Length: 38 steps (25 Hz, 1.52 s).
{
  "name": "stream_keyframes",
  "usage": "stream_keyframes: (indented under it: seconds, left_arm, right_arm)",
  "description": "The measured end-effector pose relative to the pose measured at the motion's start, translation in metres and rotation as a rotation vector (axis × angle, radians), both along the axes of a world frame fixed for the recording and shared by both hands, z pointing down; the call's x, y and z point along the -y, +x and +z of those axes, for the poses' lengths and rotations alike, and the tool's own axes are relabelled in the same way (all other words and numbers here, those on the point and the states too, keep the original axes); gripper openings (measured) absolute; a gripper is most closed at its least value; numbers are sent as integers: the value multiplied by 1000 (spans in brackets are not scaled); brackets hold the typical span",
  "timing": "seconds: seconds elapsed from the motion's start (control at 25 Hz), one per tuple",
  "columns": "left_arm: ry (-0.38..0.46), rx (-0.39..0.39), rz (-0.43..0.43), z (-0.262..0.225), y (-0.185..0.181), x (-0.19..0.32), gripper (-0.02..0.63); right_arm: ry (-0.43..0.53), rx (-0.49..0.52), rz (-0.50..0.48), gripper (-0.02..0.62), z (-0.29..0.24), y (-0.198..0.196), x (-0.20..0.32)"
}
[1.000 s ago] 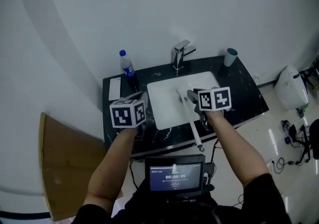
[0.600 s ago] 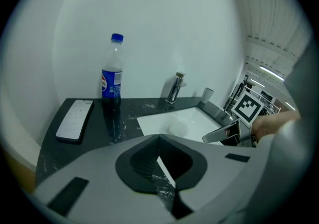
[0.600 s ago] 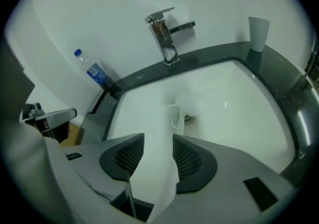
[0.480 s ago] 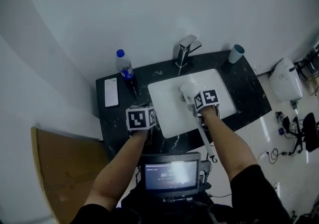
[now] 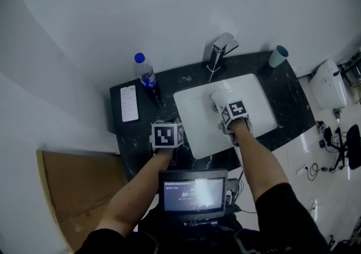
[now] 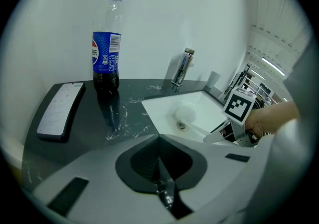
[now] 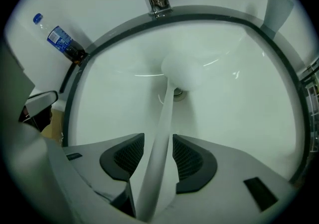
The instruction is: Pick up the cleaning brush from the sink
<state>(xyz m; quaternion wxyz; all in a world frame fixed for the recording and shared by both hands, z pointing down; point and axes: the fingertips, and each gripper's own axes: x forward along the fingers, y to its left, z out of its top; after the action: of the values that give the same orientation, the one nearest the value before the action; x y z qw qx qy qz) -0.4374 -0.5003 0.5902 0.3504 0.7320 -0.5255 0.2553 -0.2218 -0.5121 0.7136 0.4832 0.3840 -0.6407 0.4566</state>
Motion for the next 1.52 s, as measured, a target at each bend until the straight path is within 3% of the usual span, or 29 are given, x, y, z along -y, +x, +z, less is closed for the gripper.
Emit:
stream_keyframes:
  seconds: [0.12, 0.24, 0.32, 0.64, 0.92, 1.24, 1.52]
  left_arm:
    - [-12, -9, 2, 3, 1, 0, -11]
    - [-10, -4, 3, 4, -1, 2, -11]
    - [-10, -8, 5, 4, -1, 2, -11]
    - [-2, -19, 13, 5, -2, -4, -11]
    - [44, -38, 29, -9, 8, -11, -11]
    - [188, -84, 32, -45, 33, -34, -11]
    - [291, -51, -44, -84, 99, -96, -11]
  right_arm:
    - [-90, 5, -2, 160, 15, -4, -10]
    - [-100, -17, 9, 152, 21, -6, -8]
    - [-97, -56, 10, 14, 22, -2, -7]
    - [-79, -60, 12, 9, 20, 0, -10]
    - [21, 4, 61, 8, -16, 10, -3]
    - [229, 216, -31, 8, -92, 1, -15]
    - [420, 388, -181, 5, -157, 46, -68]
